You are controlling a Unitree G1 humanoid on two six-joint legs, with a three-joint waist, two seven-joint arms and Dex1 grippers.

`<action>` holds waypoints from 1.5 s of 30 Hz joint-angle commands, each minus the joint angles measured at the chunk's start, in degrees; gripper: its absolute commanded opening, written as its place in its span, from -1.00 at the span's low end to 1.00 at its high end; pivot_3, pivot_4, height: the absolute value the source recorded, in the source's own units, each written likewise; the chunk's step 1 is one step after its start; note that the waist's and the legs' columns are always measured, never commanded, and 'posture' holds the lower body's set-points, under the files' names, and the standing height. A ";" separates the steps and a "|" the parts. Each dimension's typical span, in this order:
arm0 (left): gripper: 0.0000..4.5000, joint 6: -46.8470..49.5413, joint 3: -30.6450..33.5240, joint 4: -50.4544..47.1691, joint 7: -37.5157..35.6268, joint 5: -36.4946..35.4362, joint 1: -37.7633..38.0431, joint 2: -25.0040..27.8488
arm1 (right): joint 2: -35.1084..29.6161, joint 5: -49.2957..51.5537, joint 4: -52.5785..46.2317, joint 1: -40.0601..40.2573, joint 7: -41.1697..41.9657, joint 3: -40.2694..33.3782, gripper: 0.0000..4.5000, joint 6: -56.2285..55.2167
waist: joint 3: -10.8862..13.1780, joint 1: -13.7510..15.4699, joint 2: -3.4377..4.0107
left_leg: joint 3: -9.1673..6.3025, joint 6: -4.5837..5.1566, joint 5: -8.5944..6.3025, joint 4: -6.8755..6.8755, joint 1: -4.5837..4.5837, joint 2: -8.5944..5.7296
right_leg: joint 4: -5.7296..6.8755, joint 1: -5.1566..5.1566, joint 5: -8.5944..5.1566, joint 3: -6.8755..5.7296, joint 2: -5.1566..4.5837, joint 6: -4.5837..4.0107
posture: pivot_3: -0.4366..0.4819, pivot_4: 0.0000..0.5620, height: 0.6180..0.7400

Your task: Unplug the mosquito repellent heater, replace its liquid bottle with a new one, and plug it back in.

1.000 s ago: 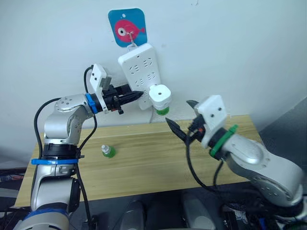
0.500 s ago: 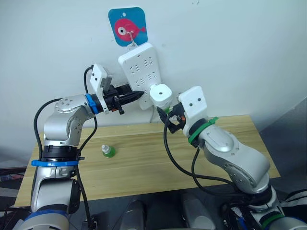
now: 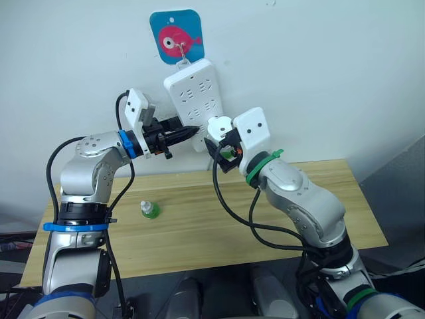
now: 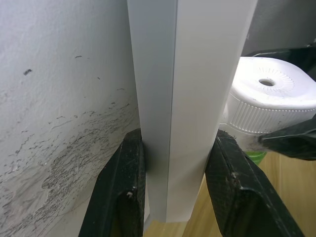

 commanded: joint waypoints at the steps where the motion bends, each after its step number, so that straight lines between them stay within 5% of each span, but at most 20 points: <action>1: -0.42 -0.65 -0.60 -1.67 -0.27 -0.11 -0.47 -0.01 | 1.01 -1.55 -0.48 -1.50 1.61 -0.90 0.59 -2.37 | 0.00 0.00 0.00 | 0.00 -0.01 0.00 0.00 0.00 0.00 | 0.00 0.00 0.00 0.00 0.00 0.00 | -0.50 -0.26 0.91; 3: -0.42 -0.69 -0.54 -1.57 -0.16 -0.10 -0.49 -0.06 | 1.26 -2.18 -0.39 -1.68 1.95 -1.11 0.31 -2.50 | 0.00 -0.02 0.00 | -0.01 -0.01 0.00 0.00 0.00 0.00 | 0.00 0.00 0.00 -0.01 0.00 0.00 | -0.50 -0.27 0.91; 21: -0.42 -9.87 -1.44 5.52 3.83 6.30 0.03 2.55 | -1.70 1.29 -18.45 5.83 5.71 -8.81 0.33 11.37 | -0.03 -0.72 0.02 | 0.11 -0.01 0.31 -0.01 0.06 -0.52 | 0.04 0.04 0.36 0.00 -0.58 0.23 | -0.53 -0.31 0.91; 27: 0.45 -11.80 2.66 1.85 4.64 6.13 6.79 7.09 | 1.63 1.97 -17.79 6.44 5.09 -12.67 0.33 10.77 | -0.04 -1.90 0.06 | 0.09 0.10 0.40 -0.11 0.12 -0.48 | 0.22 -0.07 0.43 0.05 -0.52 0.21 | -0.49 -0.33 0.91; 31: 1.00 -16.34 7.80 -4.88 3.83 5.04 15.01 9.90 | 5.71 4.30 -16.89 6.40 4.55 -17.14 0.33 10.59 | -0.06 -2.17 0.05 | 0.20 -0.26 0.60 -0.13 -0.60 -0.58 | 0.49 -1.02 0.43 0.11 -0.66 0.19 | -0.43 -0.33 0.91; 39: 1.00 -6.38 10.41 -26.34 0.56 -4.95 26.33 13.97 | 15.00 13.05 -15.23 6.67 3.52 -27.91 0.33 12.01 | -0.05 -0.46 0.06 | 0.25 -0.19 0.56 -0.17 -0.55 -0.59 | 0.64 -1.02 0.43 0.11 -0.78 0.19 | -0.28 -0.34 0.91; 45: 1.00 -4.88 0.28 -29.08 6.67 -3.60 18.20 4.91 | 27.14 31.48 -12.37 5.75 -6.92 -39.55 0.33 10.53 | -0.08 1.75 0.03 | 0.20 -0.31 0.69 -0.03 -0.43 -0.68 | 0.89 -0.85 0.45 0.05 -0.76 0.21 | -0.31 -0.35 0.91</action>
